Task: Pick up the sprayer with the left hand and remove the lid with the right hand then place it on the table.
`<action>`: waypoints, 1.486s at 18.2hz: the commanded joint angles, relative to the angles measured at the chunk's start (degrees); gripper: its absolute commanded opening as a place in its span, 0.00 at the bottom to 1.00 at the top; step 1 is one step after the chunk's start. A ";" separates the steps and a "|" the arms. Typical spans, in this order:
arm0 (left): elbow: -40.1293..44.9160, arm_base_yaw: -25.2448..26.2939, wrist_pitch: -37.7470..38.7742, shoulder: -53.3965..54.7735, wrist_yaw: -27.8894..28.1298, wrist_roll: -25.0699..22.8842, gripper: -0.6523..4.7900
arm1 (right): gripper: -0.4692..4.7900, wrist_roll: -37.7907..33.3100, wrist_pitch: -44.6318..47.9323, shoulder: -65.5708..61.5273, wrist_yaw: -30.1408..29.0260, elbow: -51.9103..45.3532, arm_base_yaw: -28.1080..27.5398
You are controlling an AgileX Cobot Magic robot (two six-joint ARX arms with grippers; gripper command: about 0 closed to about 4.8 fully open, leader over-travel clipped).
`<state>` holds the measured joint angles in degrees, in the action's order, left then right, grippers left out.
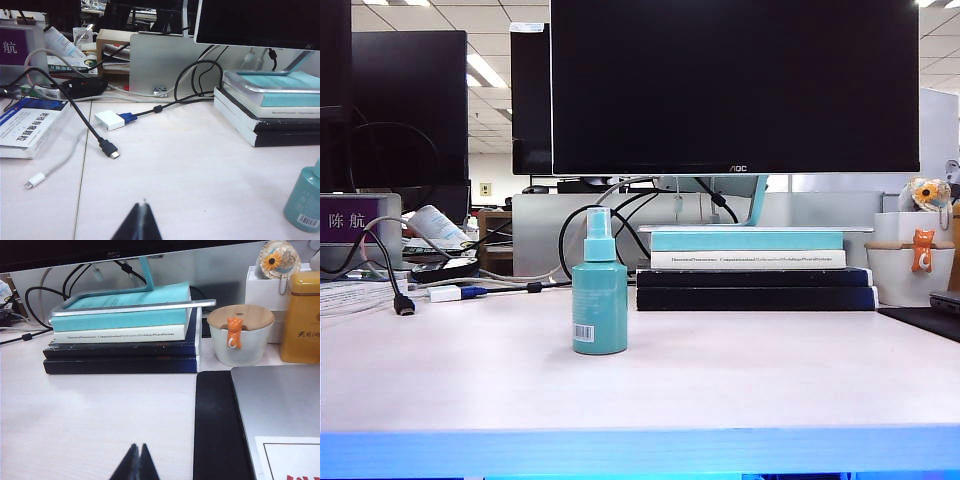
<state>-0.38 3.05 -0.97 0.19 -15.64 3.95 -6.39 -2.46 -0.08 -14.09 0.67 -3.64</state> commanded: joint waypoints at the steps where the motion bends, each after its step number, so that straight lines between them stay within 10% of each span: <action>1: -0.13 -0.04 -0.31 -0.11 -0.26 0.20 0.11 | 0.09 -0.07 0.85 0.04 0.44 -0.31 -0.02; 11: -7.56 -0.04 -7.98 3.34 -3.67 6.71 0.13 | 0.09 -8.11 8.33 0.04 0.44 1.66 0.04; 15: -17.22 -0.04 -8.07 13.25 -5.57 4.09 0.55 | 0.09 -8.20 7.06 -0.33 0.28 6.69 0.04; 18: -23.39 -0.04 -7.72 25.31 -17.68 -3.67 0.62 | 0.09 -8.20 6.75 -3.26 0.46 11.39 0.04; 21: -25.90 -0.28 -10.23 39.54 -24.39 -6.03 1.00 | 0.09 -10.01 5.18 -13.16 -1.95 18.49 0.04; 24: -25.97 -8.76 -17.88 55.45 -26.56 -11.78 1.00 | 0.41 -12.00 5.66 -30.10 -15.06 26.47 0.11; 26: -25.99 -15.37 -19.08 62.10 -22.93 -21.90 1.00 | 0.43 -11.56 6.27 -38.10 -21.16 29.79 0.11; 27: -25.99 -19.45 -19.08 67.19 -18.32 -28.26 1.00 | 0.61 -11.52 7.80 -43.74 -24.85 31.74 0.07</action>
<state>-26.30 -15.05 -19.86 65.21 -37.74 -18.04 -18.00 3.14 -41.32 -35.03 31.38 -3.53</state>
